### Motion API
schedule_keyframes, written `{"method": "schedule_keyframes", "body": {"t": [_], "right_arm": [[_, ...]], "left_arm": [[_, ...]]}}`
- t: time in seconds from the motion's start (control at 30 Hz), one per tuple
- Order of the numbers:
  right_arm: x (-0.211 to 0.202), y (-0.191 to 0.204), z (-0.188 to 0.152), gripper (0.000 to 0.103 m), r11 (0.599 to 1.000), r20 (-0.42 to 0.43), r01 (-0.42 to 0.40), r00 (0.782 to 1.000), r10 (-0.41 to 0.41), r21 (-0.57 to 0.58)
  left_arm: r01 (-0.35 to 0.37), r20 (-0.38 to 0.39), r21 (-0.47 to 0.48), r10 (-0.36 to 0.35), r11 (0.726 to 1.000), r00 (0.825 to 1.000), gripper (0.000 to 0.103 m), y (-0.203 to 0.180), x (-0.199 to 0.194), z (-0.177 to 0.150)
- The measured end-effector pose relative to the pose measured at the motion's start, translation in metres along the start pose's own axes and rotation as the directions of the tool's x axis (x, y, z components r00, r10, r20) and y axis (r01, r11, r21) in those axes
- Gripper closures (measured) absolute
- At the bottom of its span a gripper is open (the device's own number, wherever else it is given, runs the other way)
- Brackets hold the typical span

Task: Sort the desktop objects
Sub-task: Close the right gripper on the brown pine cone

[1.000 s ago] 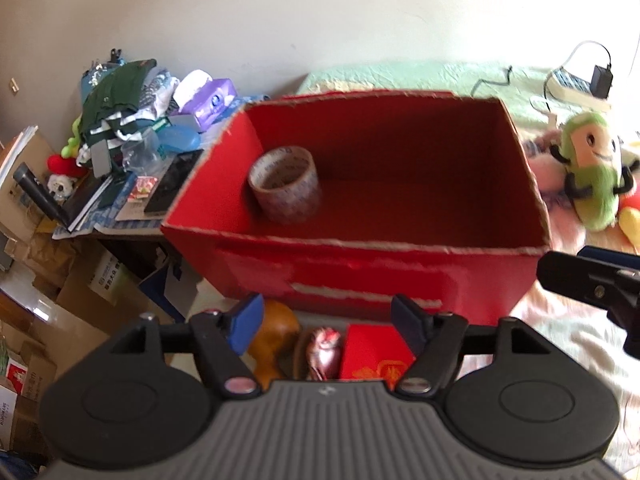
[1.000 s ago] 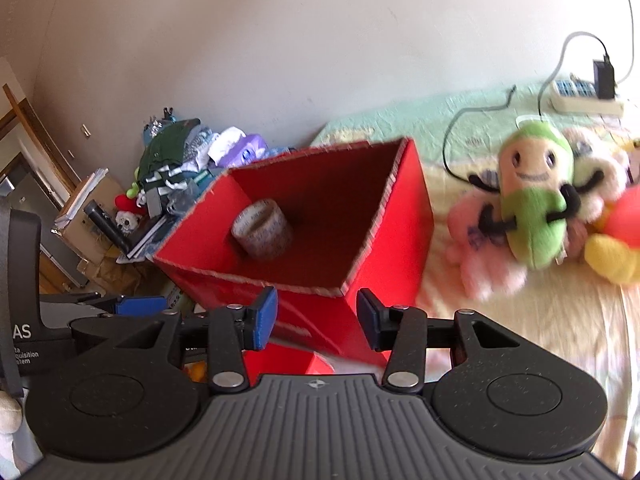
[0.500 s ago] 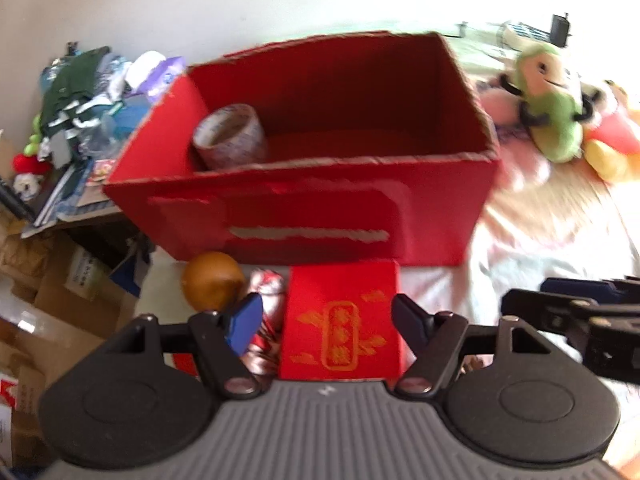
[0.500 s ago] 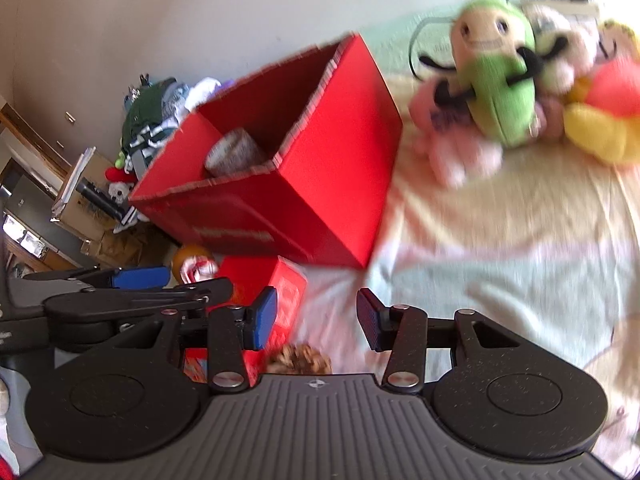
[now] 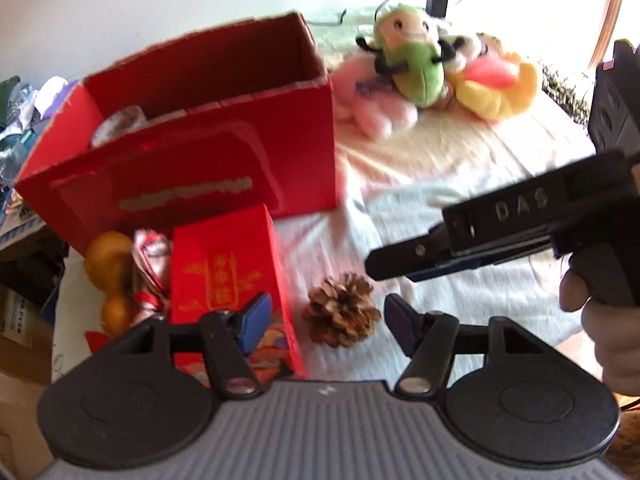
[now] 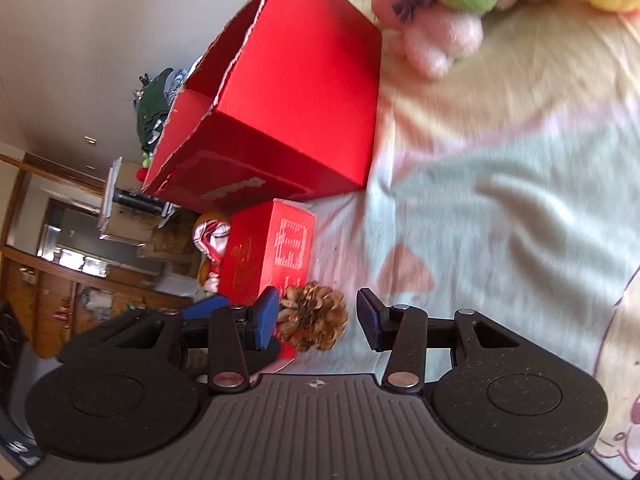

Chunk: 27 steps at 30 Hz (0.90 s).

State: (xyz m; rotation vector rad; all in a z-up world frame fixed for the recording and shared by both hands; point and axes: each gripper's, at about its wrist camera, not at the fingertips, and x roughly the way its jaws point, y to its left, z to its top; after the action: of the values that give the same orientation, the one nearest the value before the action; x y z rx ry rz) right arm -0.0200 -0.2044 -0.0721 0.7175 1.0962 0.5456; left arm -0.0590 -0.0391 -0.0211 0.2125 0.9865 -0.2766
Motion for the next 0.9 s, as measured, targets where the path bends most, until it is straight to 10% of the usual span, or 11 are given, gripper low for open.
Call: {"method": "schedule_keyframes", "body": {"t": [0.9], "right_arm": [[-0.003, -0.011, -0.002, 0.063, 1.000, -0.038, 0.010, 0.999, -0.010, 0.002]], "left_arm": [[0.020, -0.059, 0.079, -0.016, 0.997, 0.998, 0.051, -0.036, 0.046, 0.005]]}}
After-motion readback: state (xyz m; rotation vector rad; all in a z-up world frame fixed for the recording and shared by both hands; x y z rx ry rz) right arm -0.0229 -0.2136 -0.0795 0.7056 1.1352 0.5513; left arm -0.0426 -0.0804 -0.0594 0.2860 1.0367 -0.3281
